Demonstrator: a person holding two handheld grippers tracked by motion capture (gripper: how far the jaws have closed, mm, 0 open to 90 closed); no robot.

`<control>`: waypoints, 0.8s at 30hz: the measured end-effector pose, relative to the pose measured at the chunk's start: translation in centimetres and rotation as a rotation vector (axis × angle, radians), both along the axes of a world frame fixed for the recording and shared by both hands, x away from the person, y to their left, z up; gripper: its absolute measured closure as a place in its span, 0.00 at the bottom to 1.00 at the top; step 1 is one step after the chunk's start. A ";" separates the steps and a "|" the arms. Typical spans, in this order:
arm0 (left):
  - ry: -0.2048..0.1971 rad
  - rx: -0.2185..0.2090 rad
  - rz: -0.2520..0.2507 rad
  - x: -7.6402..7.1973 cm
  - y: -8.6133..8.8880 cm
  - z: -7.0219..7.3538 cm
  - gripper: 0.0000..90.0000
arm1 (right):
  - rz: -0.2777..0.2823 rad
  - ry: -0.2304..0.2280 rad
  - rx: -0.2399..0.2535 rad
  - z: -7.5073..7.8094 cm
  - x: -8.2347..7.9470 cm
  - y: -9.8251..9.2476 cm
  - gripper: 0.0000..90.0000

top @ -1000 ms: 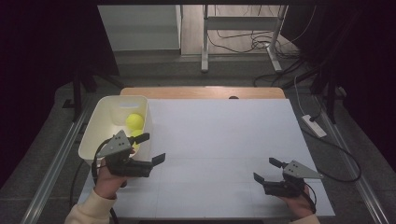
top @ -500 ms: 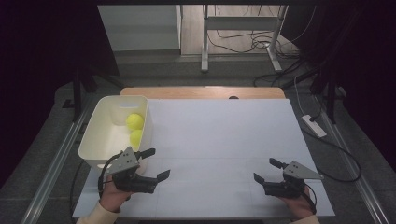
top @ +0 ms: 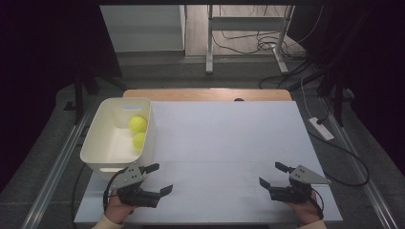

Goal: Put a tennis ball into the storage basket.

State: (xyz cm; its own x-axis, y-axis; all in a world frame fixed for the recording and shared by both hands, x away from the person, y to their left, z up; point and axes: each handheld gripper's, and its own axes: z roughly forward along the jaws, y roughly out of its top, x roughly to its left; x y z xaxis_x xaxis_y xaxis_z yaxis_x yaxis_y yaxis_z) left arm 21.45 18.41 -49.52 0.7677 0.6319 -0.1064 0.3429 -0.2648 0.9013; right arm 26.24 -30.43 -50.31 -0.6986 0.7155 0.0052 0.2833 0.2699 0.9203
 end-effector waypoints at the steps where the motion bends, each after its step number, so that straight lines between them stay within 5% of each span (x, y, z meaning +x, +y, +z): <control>1: 0.004 -0.001 0.002 0.0 0.0 -0.1 0.15 | 0.003 -0.002 0.001 0.0 0.0 0.0 0.15; 24: 0.035 0.040 0.024 0.3 0.2 -2.3 0.15 | 0.025 0.012 0.003 -0.3 -0.5 -0.2 0.15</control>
State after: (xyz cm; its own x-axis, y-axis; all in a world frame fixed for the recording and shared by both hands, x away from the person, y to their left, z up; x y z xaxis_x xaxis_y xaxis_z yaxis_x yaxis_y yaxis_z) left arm 21.75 18.62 -51.85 0.7487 0.6542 -0.1074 0.3806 -0.2915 0.8776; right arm 25.74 -30.67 -50.61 -0.7158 0.6981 0.0156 0.2875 0.2744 0.9176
